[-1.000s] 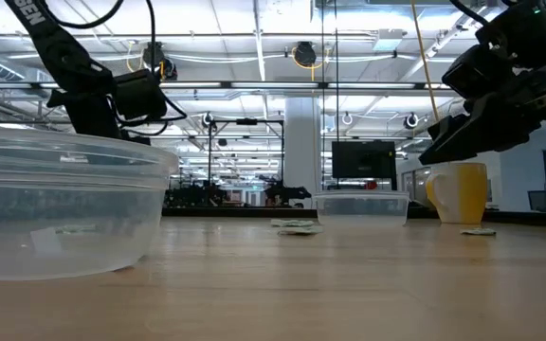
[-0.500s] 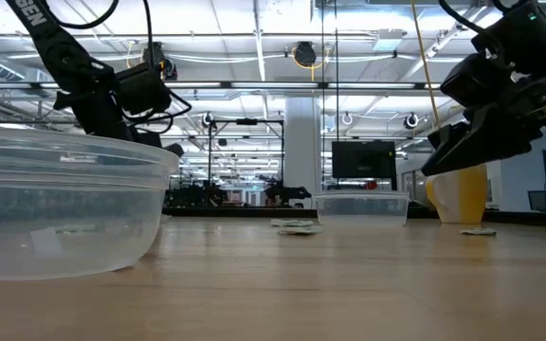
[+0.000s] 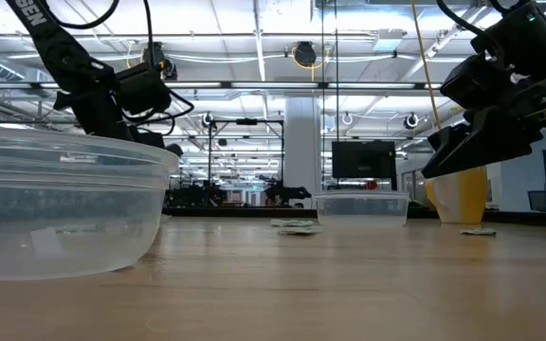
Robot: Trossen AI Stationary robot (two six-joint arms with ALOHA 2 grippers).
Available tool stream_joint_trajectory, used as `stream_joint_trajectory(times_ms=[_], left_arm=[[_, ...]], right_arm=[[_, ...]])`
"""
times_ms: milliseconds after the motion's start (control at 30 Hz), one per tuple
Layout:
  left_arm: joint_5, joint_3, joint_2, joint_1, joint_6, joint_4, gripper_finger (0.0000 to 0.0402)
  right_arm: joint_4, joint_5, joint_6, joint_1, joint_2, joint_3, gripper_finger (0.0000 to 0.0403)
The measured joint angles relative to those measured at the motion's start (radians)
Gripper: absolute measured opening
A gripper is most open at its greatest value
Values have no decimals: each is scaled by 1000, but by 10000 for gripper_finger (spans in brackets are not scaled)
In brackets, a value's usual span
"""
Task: Pick and place Stevia / Truvia into bins
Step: Put the stevia packet into the transparent container
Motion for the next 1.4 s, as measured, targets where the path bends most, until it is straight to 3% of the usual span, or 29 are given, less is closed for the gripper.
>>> stream_joint_trajectory(times_ms=[700,1233,1400], left_arm=[[-5,0,14,-4,59,13,133],[64,3,96,24,140,87,132],[54,2,97,25,126,86,98]], right_arm=[[0,0,-21,0,0,0,144],[23,0,-21,0,0,0,144],[23,0,-21,0,0,0,144]])
